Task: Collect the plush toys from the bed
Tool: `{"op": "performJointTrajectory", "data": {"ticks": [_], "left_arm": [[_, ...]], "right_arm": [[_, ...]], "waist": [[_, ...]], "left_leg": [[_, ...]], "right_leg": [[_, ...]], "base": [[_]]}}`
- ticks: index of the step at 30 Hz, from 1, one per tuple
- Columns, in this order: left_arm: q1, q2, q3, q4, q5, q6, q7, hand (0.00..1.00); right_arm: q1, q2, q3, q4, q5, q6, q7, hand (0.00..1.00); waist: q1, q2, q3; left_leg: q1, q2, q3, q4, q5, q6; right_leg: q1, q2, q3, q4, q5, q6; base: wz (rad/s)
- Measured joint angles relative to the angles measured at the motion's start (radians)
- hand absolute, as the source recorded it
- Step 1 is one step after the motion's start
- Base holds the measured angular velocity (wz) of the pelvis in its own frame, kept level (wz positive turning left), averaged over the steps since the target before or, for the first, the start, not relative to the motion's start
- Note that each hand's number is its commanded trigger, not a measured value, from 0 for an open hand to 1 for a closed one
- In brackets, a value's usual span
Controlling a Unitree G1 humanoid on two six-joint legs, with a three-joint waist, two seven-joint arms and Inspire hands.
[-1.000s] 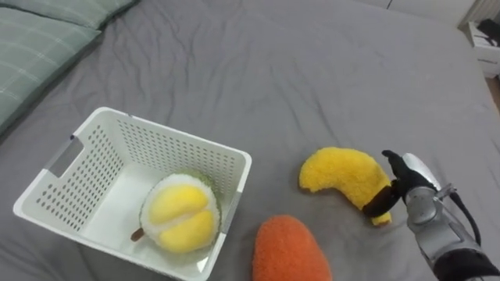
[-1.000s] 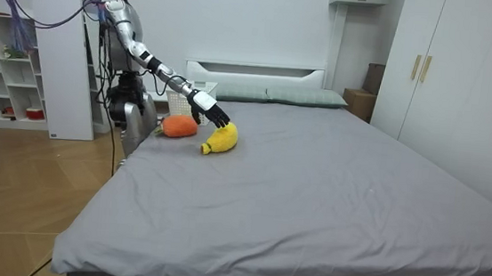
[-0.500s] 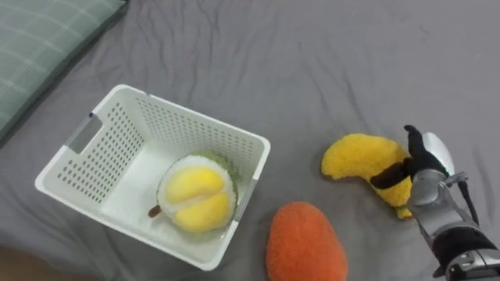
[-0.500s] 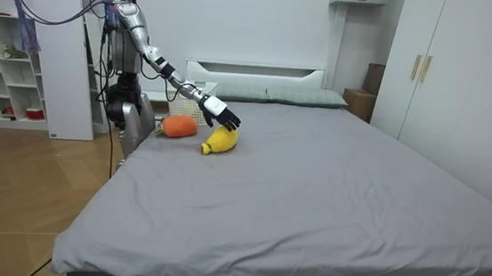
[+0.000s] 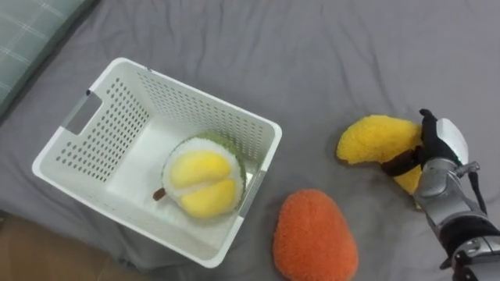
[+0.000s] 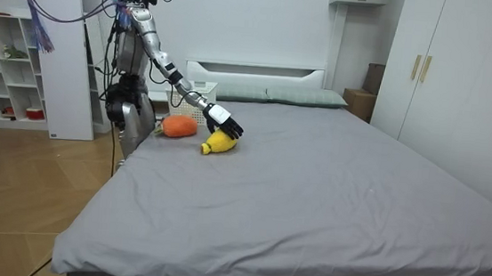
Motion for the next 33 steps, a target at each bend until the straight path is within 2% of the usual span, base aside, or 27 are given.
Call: {"op": "performJointTrajectory", "data": {"ticks": [1, 2, 3, 5, 11, 20, 28, 33], "left_arm": [[-0.002, 0.0, -0.003, 0.007, -0.006, 0.0, 0.0, 0.0], [-0.005, 0.0, -0.01, 0.008, -0.02, 0.0, -0.001, 0.0], [-0.005, 0.0, -0.013, 0.008, -0.021, 0.0, -0.001, 0.0], [-0.01, 0.0, -0.019, 0.01, -0.037, -0.001, -0.002, 0.0], [-0.027, 0.0, -0.021, 0.027, -0.037, 0.0, -0.019, 0.0], [-0.045, 0.0, -0.037, 0.026, -0.037, -0.007, -0.025, 0.0], [-0.045, 0.001, -0.041, 0.033, -0.039, -0.008, -0.03, 0.0], [-0.047, 0.001, -0.04, 0.037, -0.062, -0.022, -0.03, 0.0]], "right_arm": [[-0.005, -0.001, 0.0, 0.02, 0.0, 0.0, 0.003, 0.0], [-0.014, -0.001, 0.0, 0.043, 0.0, 0.001, 0.003, 0.18], [-0.017, -0.002, 0.0, 0.049, 0.0, 0.001, 0.003, 0.6], [-0.021, -0.006, 0.0, 0.05, -0.001, 0.001, 0.003, 1.0], [-0.058, -0.015, 0.001, 0.076, 0.002, 0.002, 0.0, 1.0], [-0.057, -0.033, 0.023, 0.086, 0.005, 0.003, 0.013, 1.0], [-0.057, -0.036, 0.038, 0.089, 0.005, -0.002, 0.013, 1.0], [-0.058, -0.037, 0.035, 0.087, 0.005, -0.026, 0.013, 1.0]], "waist": [[0.002, -0.002, 0.0026], [0.002, -0.004, 0.0042], [0.002, -0.006, 0.0051], [0.003, -0.014, 0.0123], [0.009, -0.015, 0.0145], [0.016, -0.005, 0.0207], [0.017, -0.005, 0.0207], [0.011, -0.006, 0.0199]], "left_leg": [[-0.001, 0.0, 0.0, 0.0, 0.0, 0.0], [-0.004, 0.0, 0.0, 0.0, 0.0, 0.0], [-0.007, 0.0, 0.0, 0.0, 0.0, 0.0], [-0.02, 0.0, 0.0, 0.001, 0.002, 0.0], [-0.047, 0.0, 0.0, 0.006, 0.002, 0.0], [-0.046, 0.0, 0.0, 0.006, 0.002, 0.0], [-0.045, 0.0, 0.002, 0.006, 0.002, 0.0], [-0.042, 0.0, 0.004, 0.006, 0.002, 0.001]], "right_leg": [[-0.001, 0.0, 0.0, 0.0, 0.0, 0.0], [-0.004, -0.001, -0.001, 0.0, 0.0, 0.0], [-0.006, -0.001, -0.001, 0.0, 0.0, 0.0], [-0.02, -0.001, -0.001, 0.001, 0.0, 0.0], [-0.047, -0.001, 0.0, 0.006, 0.0, 0.0], [-0.047, -0.002, 0.0, 0.005, 0.0, 0.0], [-0.049, -0.003, 0.0, 0.013, 0.0, 0.0], [-0.048, -0.004, 0.003, 0.014, 0.0, 0.0]], "base": [[0.0], [0.0], [0.0], [0.0], [0.0], [0.0], [0.0], [-0.01]]}}
